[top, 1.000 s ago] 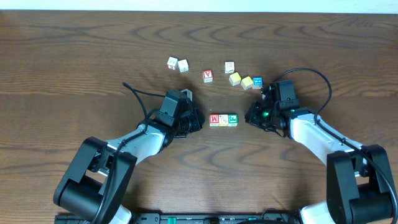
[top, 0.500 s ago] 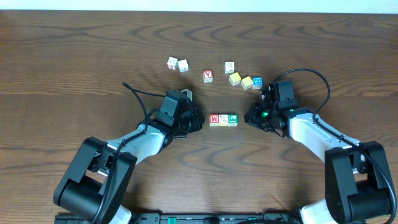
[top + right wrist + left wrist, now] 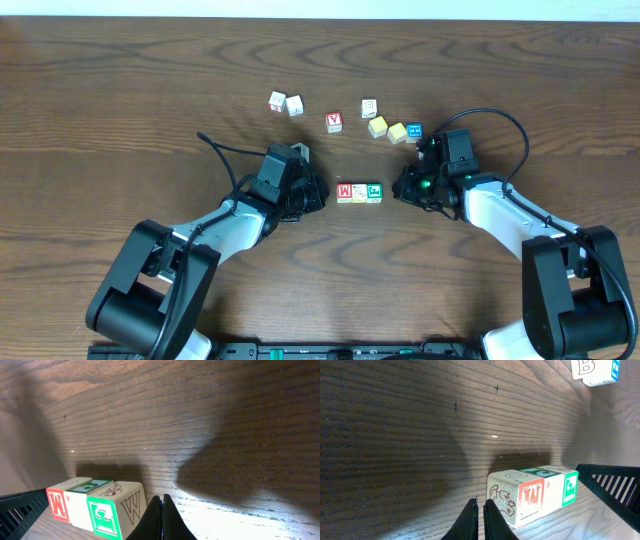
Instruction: Lift 3 blocks
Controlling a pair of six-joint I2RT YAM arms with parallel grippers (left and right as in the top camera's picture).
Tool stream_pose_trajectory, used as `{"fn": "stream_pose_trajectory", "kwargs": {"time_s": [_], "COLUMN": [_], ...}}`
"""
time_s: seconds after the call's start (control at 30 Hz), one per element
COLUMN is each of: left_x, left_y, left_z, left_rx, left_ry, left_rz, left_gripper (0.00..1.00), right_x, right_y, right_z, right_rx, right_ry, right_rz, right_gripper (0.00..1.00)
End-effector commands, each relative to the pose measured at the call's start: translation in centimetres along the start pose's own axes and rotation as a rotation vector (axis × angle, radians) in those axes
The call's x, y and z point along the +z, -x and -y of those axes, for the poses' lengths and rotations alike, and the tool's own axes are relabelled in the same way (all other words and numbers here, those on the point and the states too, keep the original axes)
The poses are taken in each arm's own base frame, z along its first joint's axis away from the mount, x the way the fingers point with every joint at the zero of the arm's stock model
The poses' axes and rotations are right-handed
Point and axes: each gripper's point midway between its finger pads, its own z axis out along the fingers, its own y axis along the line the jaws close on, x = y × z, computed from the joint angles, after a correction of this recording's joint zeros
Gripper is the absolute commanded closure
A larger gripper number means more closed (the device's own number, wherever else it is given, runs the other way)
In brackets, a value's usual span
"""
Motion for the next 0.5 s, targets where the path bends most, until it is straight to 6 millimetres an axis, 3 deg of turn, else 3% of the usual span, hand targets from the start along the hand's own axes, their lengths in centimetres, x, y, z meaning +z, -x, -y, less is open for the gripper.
{"fn": "stream_pose_trajectory", "kwargs": {"time_s": [0.0,0.47], "left_x": [0.14,0.14], "left_y": [0.0,-0.01], "left_z": [-0.38,-0.37], "left_rx": [-0.01,-0.009], "left_ry": [0.015,0.015], "left_rz": [0.006,0.006], "left_gripper": [0.93,0.92], "right_x": [0.26,0.31], "right_y": [-0.41,-0.67], "right_z": [0.36,0.22], "right_rx": [-0.021,-0.058], "right_ry": [-0.001,0.01], "right_rz": [-0.014,-0.026], "right_gripper": [0.99,0.99]}}
